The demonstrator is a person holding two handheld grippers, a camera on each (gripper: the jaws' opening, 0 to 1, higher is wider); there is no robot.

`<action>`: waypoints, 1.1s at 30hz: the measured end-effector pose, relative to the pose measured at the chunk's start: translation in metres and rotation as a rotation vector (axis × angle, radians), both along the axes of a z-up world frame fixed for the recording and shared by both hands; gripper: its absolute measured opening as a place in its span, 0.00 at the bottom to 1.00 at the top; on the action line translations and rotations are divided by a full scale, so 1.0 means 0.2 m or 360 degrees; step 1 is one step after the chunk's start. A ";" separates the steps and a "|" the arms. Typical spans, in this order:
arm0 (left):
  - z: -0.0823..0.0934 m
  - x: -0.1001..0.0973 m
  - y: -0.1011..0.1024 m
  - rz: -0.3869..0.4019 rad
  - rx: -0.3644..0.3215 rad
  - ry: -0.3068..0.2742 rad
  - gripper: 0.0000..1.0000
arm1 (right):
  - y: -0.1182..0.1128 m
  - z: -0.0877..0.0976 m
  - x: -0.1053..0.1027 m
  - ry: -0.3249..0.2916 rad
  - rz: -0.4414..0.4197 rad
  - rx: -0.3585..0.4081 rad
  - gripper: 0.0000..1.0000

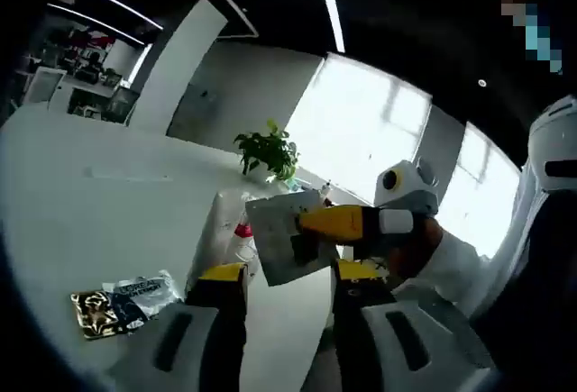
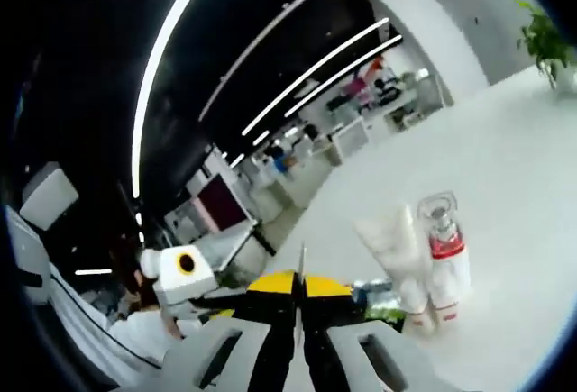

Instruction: Arrange the skincare products in the storage area until every visible bottle or jar stands upright without overlapping.

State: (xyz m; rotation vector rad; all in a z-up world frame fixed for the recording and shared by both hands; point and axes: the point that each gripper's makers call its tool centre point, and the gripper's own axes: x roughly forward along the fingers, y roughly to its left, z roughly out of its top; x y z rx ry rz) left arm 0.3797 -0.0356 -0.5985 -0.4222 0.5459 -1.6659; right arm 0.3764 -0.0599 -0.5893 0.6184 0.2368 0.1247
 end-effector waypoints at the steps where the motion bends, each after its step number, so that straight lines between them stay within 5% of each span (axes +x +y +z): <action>1: 0.03 0.00 0.00 0.0000 -0.0036 0.0105 0.27 | 0.00 0.00 0.00 -0.0007 -0.0005 0.0002 0.00; 3: 0.06 0.03 0.00 0.0020 -0.0078 0.0242 0.26 | 0.01 0.04 0.00 -0.0073 -0.0012 0.0082 0.00; 6: 0.05 0.08 0.00 0.0084 -0.0086 0.0323 0.16 | 0.01 0.09 0.00 -0.0147 -0.0019 0.0203 0.00; 9: 0.08 0.03 0.01 0.0026 -0.0146 0.0501 0.18 | 0.02 0.12 0.00 -0.0200 -0.0035 0.0217 0.00; 13: 0.11 0.02 0.00 0.0046 -0.0190 0.0567 0.19 | 0.02 0.18 0.01 -0.0282 -0.0065 0.0215 0.00; 15: 0.13 -0.03 -0.02 0.0043 -0.0208 0.0675 0.18 | 0.02 0.20 0.02 -0.0319 -0.0074 0.0226 0.00; 18: 0.11 -0.07 -0.04 0.0041 -0.0178 0.0692 0.18 | 0.04 0.23 0.03 -0.0356 -0.0061 0.0314 0.00; 22: 0.16 -0.05 -0.03 0.0039 -0.0244 0.0747 0.14 | 0.08 0.21 0.05 -0.0317 -0.0054 0.0194 0.00; 33: 0.21 -0.08 -0.01 0.0015 -0.0266 0.0783 0.00 | 0.07 0.17 0.03 -0.0291 -0.0046 0.0220 0.00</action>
